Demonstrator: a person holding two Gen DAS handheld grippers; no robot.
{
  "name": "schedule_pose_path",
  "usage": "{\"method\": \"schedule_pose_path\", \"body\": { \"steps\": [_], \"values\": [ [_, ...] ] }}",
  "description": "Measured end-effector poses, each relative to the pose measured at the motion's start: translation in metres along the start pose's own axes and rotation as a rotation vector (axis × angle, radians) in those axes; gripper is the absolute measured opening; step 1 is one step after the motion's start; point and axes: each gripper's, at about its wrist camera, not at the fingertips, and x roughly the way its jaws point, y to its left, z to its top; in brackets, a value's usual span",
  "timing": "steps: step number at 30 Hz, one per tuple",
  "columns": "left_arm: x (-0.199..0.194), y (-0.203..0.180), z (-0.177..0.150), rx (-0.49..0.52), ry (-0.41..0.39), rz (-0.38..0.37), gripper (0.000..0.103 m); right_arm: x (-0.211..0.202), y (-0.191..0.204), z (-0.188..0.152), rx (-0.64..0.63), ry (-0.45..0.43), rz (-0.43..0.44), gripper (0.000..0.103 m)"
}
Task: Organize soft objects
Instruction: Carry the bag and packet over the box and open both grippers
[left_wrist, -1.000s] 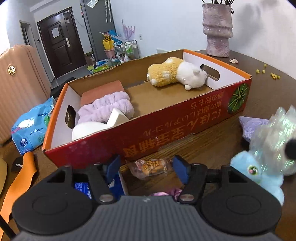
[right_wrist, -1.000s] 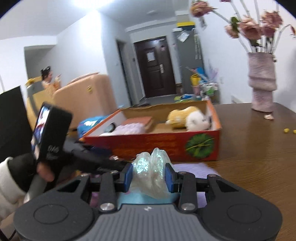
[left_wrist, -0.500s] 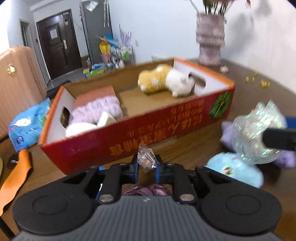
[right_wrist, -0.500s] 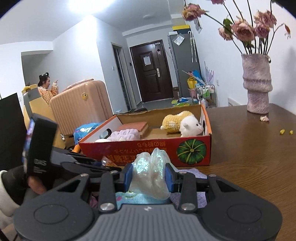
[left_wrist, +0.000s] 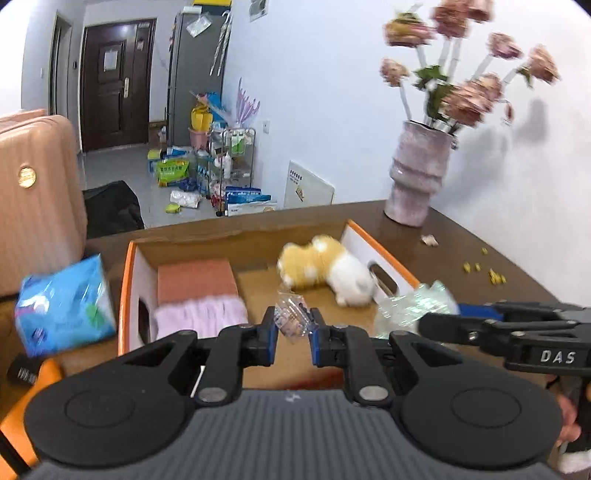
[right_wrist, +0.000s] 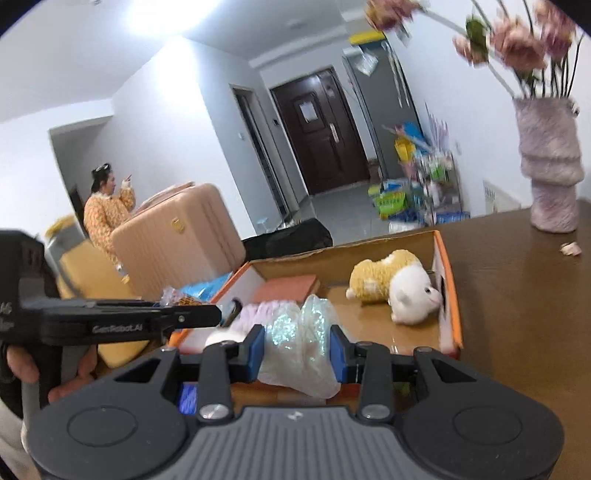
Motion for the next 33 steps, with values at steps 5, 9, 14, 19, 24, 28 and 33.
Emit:
{"method": "schedule_pose_path", "body": {
  "steps": [5, 9, 14, 19, 24, 28, 33],
  "values": [
    [0.078, 0.024, 0.037, -0.051, 0.077, 0.033, 0.017, 0.085, -0.023, 0.066, 0.110, 0.051, -0.005, 0.036],
    [0.139, 0.033, 0.045, -0.063, 0.160, 0.036, 0.018, 0.162, -0.027, 0.094, 0.070, 0.130, -0.074, 0.036],
    [0.183, 0.038, 0.037, -0.036, 0.238, 0.078, 0.033, 0.246, -0.031, 0.081, 0.003, 0.326, -0.113, 0.036],
    [0.190, 0.054, 0.033, -0.109, 0.289, 0.026, 0.034, 0.269, -0.023, 0.076, -0.039, 0.376, -0.133, 0.041],
    [0.175, 0.059, 0.034, -0.139, 0.284, 0.026, 0.042, 0.261, -0.014, 0.083, -0.037, 0.396, -0.135, 0.064],
    [0.131, 0.057, 0.040, -0.139, 0.244, 0.030, 0.051, 0.212, -0.017, 0.101, -0.018, 0.330, -0.144, 0.073],
    [0.058, 0.060, 0.049, -0.113, 0.184, 0.114, 0.068, 0.141, -0.014, 0.113, -0.053, 0.298, -0.205, 0.074]
  ]
}}
